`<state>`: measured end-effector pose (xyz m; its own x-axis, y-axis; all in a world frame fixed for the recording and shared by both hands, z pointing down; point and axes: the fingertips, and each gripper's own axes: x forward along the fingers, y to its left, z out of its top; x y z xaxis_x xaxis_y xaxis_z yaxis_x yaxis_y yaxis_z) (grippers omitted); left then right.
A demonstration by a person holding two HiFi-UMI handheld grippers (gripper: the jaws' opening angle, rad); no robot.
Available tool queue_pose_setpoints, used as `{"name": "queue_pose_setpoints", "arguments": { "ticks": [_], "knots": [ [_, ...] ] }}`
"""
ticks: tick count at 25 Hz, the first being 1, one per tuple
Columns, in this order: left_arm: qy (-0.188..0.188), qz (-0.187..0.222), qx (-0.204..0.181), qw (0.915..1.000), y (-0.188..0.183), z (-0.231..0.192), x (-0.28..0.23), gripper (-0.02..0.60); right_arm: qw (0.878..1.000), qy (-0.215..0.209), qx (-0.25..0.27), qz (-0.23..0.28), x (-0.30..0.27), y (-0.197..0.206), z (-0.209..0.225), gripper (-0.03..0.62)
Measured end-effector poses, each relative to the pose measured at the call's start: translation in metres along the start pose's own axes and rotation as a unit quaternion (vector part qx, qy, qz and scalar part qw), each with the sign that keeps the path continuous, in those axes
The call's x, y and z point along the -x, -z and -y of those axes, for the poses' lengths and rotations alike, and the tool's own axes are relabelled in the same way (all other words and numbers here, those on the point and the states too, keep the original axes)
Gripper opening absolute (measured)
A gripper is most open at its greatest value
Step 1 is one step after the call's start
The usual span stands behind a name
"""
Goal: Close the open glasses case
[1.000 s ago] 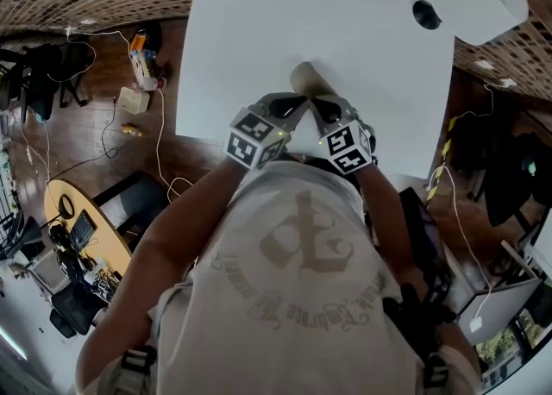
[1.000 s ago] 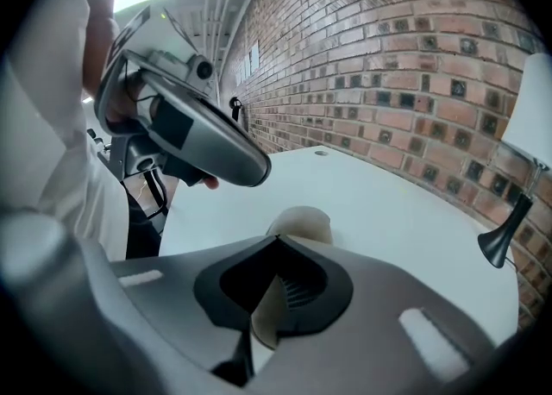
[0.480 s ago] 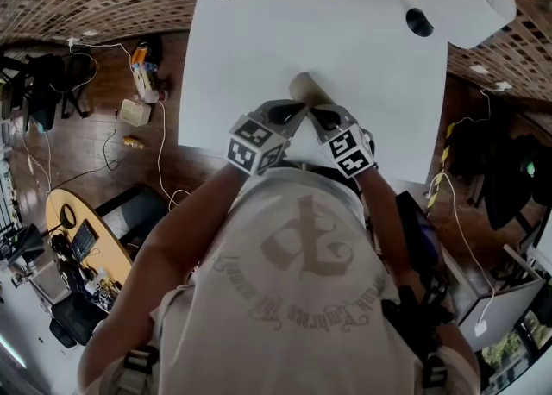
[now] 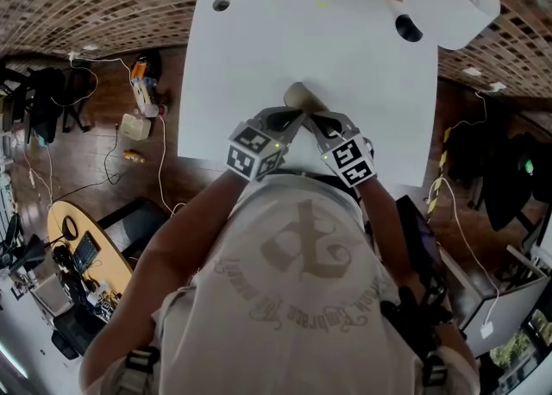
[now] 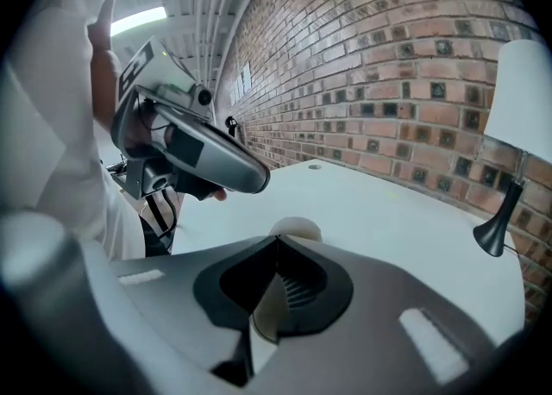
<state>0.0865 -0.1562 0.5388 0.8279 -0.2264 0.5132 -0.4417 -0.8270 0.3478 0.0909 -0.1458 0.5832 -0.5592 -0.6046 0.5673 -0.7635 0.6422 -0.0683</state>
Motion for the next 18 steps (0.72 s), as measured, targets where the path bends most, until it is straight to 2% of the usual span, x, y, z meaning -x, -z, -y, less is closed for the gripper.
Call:
{"name": "queue_pose_setpoints", "arguments": {
  "ticks": [6, 11, 18],
  "knots": [
    [0.007, 0.014, -0.007, 0.9999, -0.011, 0.001, 0.003, 0.005, 0.999, 0.018, -0.036, 0.029, 0.023, -0.018, 0.008, 0.006],
    [-0.006, 0.046, -0.008, 0.9989, -0.032, -0.016, 0.018, 0.005, 0.995, 0.036, -0.055, 0.072, 0.041, -0.055, 0.024, 0.006],
    [-0.012, 0.082, -0.012, 0.9965, -0.054, -0.011, 0.029, 0.005, 0.988, 0.068, -0.074, 0.119, 0.086, -0.079, 0.041, 0.006]
  ]
}}
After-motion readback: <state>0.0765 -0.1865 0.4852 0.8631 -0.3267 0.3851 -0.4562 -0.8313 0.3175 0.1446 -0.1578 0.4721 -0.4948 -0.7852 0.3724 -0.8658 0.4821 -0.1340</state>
